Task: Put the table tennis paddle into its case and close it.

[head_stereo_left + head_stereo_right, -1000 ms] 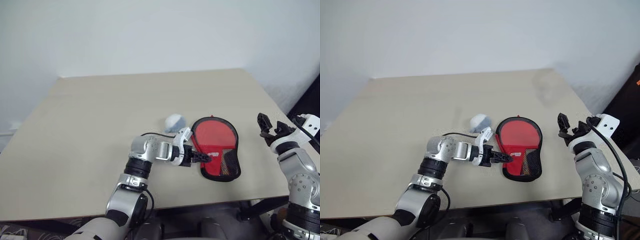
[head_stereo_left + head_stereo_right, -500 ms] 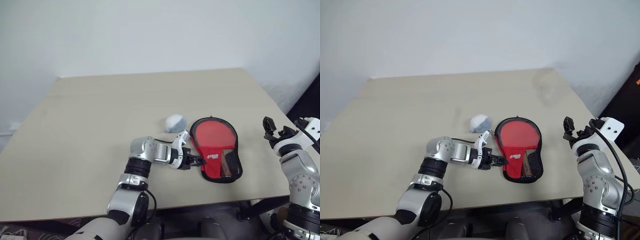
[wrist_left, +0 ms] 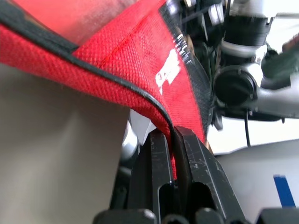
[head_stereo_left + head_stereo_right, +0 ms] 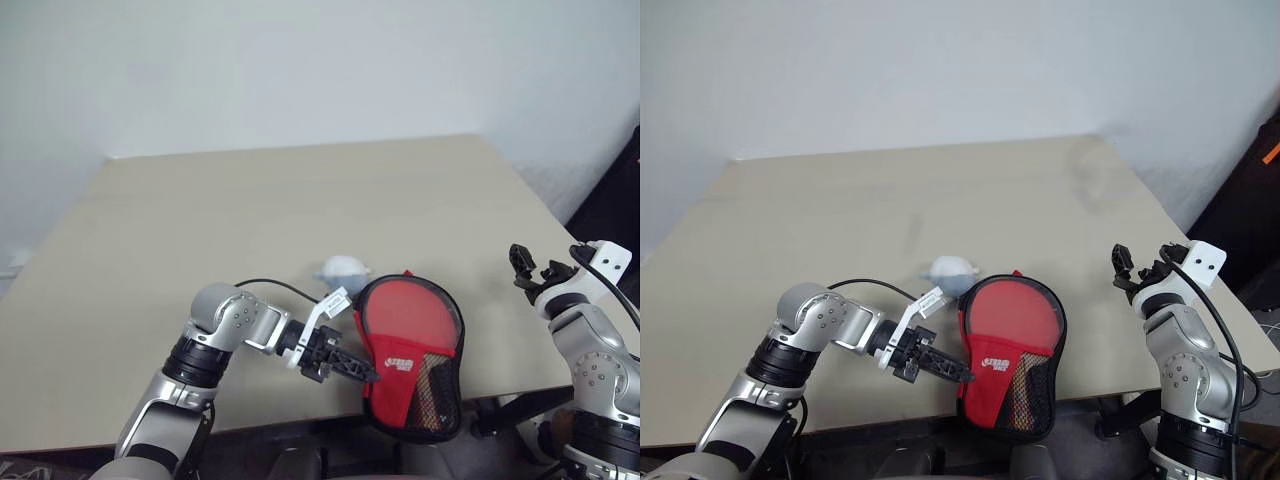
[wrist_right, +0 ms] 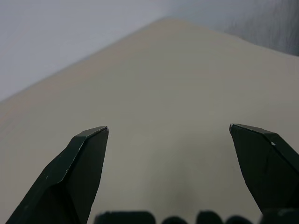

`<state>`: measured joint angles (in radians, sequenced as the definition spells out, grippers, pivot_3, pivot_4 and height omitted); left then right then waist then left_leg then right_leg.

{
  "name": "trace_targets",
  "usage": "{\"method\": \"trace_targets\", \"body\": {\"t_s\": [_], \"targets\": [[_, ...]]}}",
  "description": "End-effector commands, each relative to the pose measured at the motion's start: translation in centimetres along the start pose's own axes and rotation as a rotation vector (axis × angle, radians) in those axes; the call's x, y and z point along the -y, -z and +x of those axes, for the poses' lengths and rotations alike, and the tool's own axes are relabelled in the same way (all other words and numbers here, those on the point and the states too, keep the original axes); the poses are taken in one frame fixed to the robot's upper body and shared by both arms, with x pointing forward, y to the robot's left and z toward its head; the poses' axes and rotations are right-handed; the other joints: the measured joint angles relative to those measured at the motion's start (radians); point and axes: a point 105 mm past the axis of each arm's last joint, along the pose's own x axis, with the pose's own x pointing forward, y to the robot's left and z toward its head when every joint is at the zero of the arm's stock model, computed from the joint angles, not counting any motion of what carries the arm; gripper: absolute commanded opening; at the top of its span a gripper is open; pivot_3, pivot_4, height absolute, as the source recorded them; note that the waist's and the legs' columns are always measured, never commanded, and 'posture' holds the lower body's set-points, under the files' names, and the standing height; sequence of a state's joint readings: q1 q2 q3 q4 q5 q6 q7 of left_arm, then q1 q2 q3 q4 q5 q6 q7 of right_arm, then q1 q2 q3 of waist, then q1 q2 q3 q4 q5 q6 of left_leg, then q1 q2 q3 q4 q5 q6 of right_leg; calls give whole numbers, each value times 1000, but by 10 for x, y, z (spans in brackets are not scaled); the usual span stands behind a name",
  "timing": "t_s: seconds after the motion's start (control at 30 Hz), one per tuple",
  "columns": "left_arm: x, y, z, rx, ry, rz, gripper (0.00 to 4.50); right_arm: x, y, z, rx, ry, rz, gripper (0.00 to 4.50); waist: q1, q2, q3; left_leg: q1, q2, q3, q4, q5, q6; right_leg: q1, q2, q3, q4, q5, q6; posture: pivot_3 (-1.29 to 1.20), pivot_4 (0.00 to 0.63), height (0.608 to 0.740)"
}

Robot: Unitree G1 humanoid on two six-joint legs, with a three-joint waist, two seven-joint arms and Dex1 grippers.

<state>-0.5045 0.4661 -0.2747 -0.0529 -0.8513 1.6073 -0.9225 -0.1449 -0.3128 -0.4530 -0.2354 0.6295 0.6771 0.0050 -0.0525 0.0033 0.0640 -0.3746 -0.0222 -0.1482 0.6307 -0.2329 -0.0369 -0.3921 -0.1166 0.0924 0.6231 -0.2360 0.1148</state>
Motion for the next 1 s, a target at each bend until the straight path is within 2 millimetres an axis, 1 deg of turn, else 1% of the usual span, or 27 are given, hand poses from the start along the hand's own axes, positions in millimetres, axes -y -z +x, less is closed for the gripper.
{"method": "trace_targets", "body": {"t_s": [0.03, 0.13, 0.33, 0.37, 0.47, 0.5, 0.6, 0.73, 0.77, 0.83, 0.9, 0.93, 1.0], "targets": [[0, 4, -7, 31, 12, -24, 47, -3, -19, -7, 51, -22, -19, 4500, 1, 0, 0, 0, 0, 0, 0, 0, 0, 0, 0, 0, 0, 0, 0, 0, 0, 740], [3, -2, -9, 124, 32, 17, 47, -1, -15, -8, 32, -15, -27, 4500, 5, -1, 0, 0, 0, 0, 1, 0, 0, 1, 0, 0, 0, 0, 0, 0, 0, 740], [1, -1, -11, 140, 27, -2, 47, -6, -14, -4, 23, -30, -27, 4500, 4, 0, 0, 0, 0, 0, 2, 0, 0, 1, 0, 0, 0, 0, 0, 0, 0, 740], [0, -1, -12, 137, 22, -5, 487, -8, -14, -3, 22, -35, -28, 4500, 4, 0, 0, 0, 0, 0, 2, 0, 0, 1, 0, 0, 0, 0, 0, 0, 0, 740], [-4, 0, -17, 122, -2, -28, 1334, -9, -14, 0, 19, -44, -36, 4500, 4, 0, 0, 0, 0, 0, 2, 0, 0, 1, 0, 0, 0, 0, 0, 0, 0, 740], [-5, 1, -18, 114, -9, -31, 1724, -9, -15, 1, 18, -46, -35, 4500, 4, 0, 0, 0, 0, 0, 2, 0, 0, 1, 0, 0, 0, 0, 0, 0, 0, 740], [-8, 5, -22, 105, -36, -13, 2713, -9, -16, 3, 20, -49, -33, 4500, 4, 0, 0, 0, 0, 0, 1, 0, 0, 1, 0, 0, 0, 0, 0, 0, 0, 740], [-7, 4, -34, 134, -47, 101, 2713, -14, -19, 5, 32, -73, -26, 4500, 4, 0, 0, 0, 0, 0, 1, 0, 0, 0, 0, 0, 0, 0, 0, 0, 0, 740], [-8, 1, -40, 152, -63, 179, 2713, -16, -21, 4, 36, -89, -23, 4500, 3, 0, 0, 0, 0, 1, 1, 0, 0, 0, 0, 0, 0, 0, 0, 0, 0, 740], [-12, -10, -53, 163, -109, 308, 2713, -20, -23, 4, 36, -116, -28, 4500, 4, 0, 0, 0, 0, 1, 0, 0, 0, 0, 0, 0, 0, 0, 0, 0, 0, 740], [-6, -34, -62, 216, -132, 450, 2713, -33, -31, 4, 50, -198, -29, 4500, 8, -1, 0, 0, 0, 1, 1, 0, 0, 0, 0, 0, 0, 0, 0, 0, 0, 740], [-4, -40, -64, 227, -136, 494, 2713, -38, -33, 3, 54, -226, -30, 4500, 8, -1, 0, -1, 0, 1, 2, 0, 0, 0, 0, 0, -1, 0, 0, 0, 0, 740], [5, -57, -57, 258, -150, 655, 2713, -54, -36, 6, 50, -304, -58, 4500, 7, -1, 0, -1, 0, 1, 3, 0, 0, 1, -1, 0, -1, 0, 0, 0, 0, 740]]}}
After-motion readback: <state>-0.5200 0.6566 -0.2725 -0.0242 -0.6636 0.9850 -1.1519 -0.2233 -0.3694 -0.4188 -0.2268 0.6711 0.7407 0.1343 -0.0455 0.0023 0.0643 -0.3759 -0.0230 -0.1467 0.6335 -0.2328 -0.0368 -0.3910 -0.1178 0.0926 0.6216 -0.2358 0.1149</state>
